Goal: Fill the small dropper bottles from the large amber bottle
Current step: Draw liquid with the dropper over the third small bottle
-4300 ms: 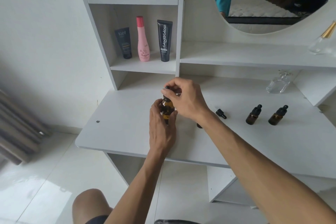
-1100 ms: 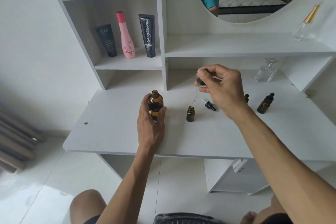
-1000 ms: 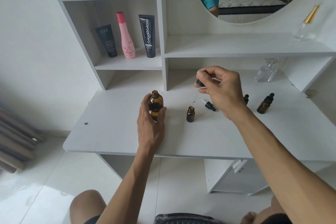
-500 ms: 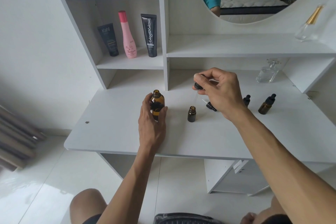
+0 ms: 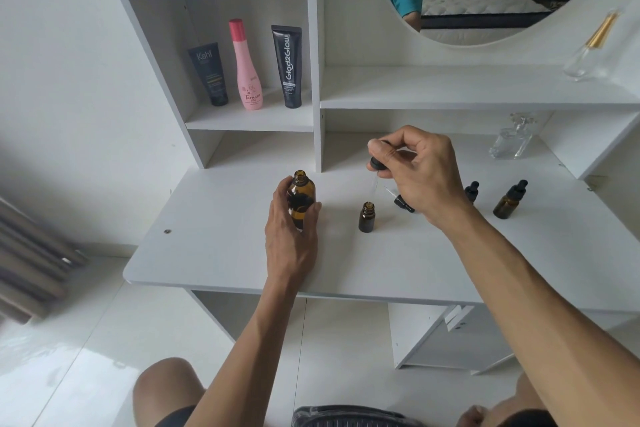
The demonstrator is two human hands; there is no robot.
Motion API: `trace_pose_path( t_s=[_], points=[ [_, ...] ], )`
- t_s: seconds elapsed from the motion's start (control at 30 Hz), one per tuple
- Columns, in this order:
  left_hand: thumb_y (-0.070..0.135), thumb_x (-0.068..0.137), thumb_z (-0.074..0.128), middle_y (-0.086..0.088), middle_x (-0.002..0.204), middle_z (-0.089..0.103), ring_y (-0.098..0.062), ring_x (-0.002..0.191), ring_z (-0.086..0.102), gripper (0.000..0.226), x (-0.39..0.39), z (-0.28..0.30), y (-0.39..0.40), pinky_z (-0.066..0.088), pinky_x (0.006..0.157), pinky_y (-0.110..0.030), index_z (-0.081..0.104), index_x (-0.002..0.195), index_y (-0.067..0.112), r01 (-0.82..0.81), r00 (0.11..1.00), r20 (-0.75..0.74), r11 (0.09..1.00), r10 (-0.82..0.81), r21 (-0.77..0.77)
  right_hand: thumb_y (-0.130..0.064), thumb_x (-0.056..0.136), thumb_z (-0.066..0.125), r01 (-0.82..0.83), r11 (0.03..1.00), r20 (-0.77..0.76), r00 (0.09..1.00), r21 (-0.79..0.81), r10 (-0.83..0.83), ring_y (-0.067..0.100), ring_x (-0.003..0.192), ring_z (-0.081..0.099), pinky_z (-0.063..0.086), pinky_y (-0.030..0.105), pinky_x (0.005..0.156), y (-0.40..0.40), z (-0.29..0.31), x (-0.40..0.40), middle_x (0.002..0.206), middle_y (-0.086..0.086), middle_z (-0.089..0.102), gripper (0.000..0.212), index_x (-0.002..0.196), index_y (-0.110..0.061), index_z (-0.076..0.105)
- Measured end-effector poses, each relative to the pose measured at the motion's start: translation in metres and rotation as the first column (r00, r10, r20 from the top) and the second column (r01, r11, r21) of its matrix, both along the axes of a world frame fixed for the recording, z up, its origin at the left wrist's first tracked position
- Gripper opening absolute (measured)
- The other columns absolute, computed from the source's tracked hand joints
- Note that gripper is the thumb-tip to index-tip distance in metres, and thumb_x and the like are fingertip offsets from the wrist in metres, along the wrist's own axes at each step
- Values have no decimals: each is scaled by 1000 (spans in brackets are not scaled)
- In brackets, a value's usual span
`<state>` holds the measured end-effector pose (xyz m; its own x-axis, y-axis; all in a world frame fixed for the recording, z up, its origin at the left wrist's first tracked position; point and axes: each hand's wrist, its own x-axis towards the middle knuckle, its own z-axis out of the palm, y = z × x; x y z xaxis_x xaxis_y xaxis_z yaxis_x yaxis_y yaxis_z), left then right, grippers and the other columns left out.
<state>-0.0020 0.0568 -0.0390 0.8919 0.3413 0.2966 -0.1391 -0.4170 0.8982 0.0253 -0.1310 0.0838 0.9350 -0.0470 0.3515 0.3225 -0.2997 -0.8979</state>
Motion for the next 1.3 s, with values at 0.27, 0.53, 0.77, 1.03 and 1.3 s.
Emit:
trace_pose_path(
  t_s=[0.27, 0.53, 0.77, 1.03, 1.3],
  points=[
    [40, 93, 61, 5, 127, 65, -24, 105, 69, 52, 0, 2, -1, 55, 93, -46, 39, 140, 46, 0, 1000, 9, 1000, 0, -1, -25, 90, 73, 11, 1000, 30, 999, -29, -10, 17, 73, 74, 63, 35, 71, 2, 2, -1, 73, 8, 74, 20, 83, -6, 72],
    [34, 96, 64, 7, 124, 66, -23, 105, 68, 54, 0, 1, -1, 56, 90, -48, 40, 143, 44, -7, 1000, 1, 1000, 7, -16, -24, 91, 73, 16, 999, 57, 998, -33, -14, 15, 71, 74, 64, 37, 72, 3, 5, -1, 72, 9, 73, 22, 84, -3, 71],
    [35, 96, 64, 6, 126, 65, -22, 103, 69, 53, -1, 2, -1, 56, 92, -49, 39, 143, 42, -1, 1000, 1, 1000, 1, -11, -25, 91, 73, 16, 999, 55, 998, -31, -14, 16, 71, 74, 63, 40, 72, 3, 4, -2, 72, 7, 73, 22, 83, -4, 71],
    [34, 97, 64, 7, 126, 65, -22, 104, 68, 52, 0, 3, -1, 55, 92, -48, 39, 142, 44, -9, 1000, -11, 1000, 9, -8, -26, 91, 73, -7, 1000, 46, 999, 2, 7, 16, 73, 74, 64, 37, 72, 2, 5, -3, 74, 8, 73, 21, 85, -5, 71],
    [32, 97, 65, 7, 126, 66, -23, 104, 68, 53, 0, 3, -2, 55, 92, -46, 40, 142, 43, -8, 1000, -3, 1000, 8, -9, -17, 92, 72, -103, 973, 121, 990, 208, 78, 23, 79, 77, 63, 39, 71, 28, 34, 1, 80, 0, 72, 8, 87, -11, 69]
  ],
)
